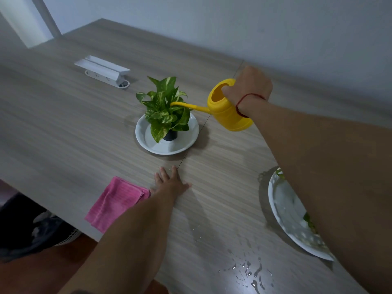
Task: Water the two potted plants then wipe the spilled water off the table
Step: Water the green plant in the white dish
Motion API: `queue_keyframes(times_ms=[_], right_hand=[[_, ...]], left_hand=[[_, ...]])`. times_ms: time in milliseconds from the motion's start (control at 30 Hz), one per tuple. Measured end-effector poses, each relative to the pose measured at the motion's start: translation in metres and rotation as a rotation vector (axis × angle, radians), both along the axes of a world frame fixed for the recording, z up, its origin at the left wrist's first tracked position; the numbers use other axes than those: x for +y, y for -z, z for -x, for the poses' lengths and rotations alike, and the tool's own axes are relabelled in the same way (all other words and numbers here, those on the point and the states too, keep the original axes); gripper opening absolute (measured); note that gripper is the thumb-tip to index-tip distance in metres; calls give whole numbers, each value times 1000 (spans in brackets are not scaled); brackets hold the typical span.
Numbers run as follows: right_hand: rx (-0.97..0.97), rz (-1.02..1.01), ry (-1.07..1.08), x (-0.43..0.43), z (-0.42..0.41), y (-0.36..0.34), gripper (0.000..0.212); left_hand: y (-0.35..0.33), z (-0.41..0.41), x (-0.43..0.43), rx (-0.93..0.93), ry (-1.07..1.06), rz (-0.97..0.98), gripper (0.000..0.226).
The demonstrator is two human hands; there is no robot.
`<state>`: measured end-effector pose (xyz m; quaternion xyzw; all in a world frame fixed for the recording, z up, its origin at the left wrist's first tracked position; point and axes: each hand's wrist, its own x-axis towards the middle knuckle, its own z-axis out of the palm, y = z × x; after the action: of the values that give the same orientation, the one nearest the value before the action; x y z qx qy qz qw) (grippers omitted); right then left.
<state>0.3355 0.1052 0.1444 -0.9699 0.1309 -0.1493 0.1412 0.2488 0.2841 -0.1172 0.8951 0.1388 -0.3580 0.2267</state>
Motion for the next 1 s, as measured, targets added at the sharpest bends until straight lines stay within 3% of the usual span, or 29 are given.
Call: queue_keyframes(times_ms=[1000], right_hand=[[-35,87,-33,1,1,-19,35]], left_hand=[[-10,3,-2,15,20,-6,101]])
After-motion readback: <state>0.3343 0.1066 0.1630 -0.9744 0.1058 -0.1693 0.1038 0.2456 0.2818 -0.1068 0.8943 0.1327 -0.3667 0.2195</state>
